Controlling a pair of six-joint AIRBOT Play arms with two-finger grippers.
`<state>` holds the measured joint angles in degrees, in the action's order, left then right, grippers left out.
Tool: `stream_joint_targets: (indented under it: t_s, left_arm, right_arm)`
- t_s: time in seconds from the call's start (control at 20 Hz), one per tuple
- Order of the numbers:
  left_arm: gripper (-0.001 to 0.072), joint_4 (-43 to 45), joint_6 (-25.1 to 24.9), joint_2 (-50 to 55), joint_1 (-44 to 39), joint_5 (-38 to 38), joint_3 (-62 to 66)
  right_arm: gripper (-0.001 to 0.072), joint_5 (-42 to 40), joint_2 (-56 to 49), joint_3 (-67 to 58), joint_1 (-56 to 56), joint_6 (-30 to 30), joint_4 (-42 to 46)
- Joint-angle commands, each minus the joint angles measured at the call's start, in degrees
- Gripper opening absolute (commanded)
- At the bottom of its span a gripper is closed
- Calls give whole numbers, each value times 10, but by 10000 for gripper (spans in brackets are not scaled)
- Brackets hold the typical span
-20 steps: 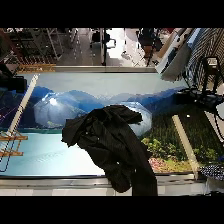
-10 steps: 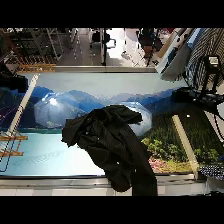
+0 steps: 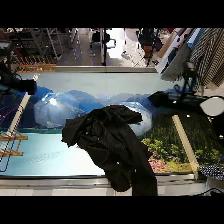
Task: Fold the clothes and pants, and hang the long-sleeved shirts on hangers.
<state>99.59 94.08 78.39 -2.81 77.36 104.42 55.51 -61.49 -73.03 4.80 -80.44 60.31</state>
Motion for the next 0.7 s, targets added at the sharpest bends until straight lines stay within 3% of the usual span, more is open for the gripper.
stream_joint_targets:
  t_s: [0.0, 0.2, 0.35, 0.5, 0.65]
  left_arm:
    - [572, -129, -70, 36, 0, 22, -4]
    - [571, -336, -131, 112, -4, 16, -51]
    - [571, -365, -145, 187, -12, 32, -77]
    - [570, -412, -201, 238, -31, 49, -78]
    - [568, -393, -209, 269, -61, 45, -78]
  right_arm:
    - [452, 68, -59, 0, 89, -1, -26]
    - [469, -12, -191, 0, 210, -61, -25]
    - [469, -98, -282, -3, 221, -89, -85]
    - [461, -101, -329, -17, 204, -80, -140]
    - [454, -101, -350, -33, 201, -59, -168]
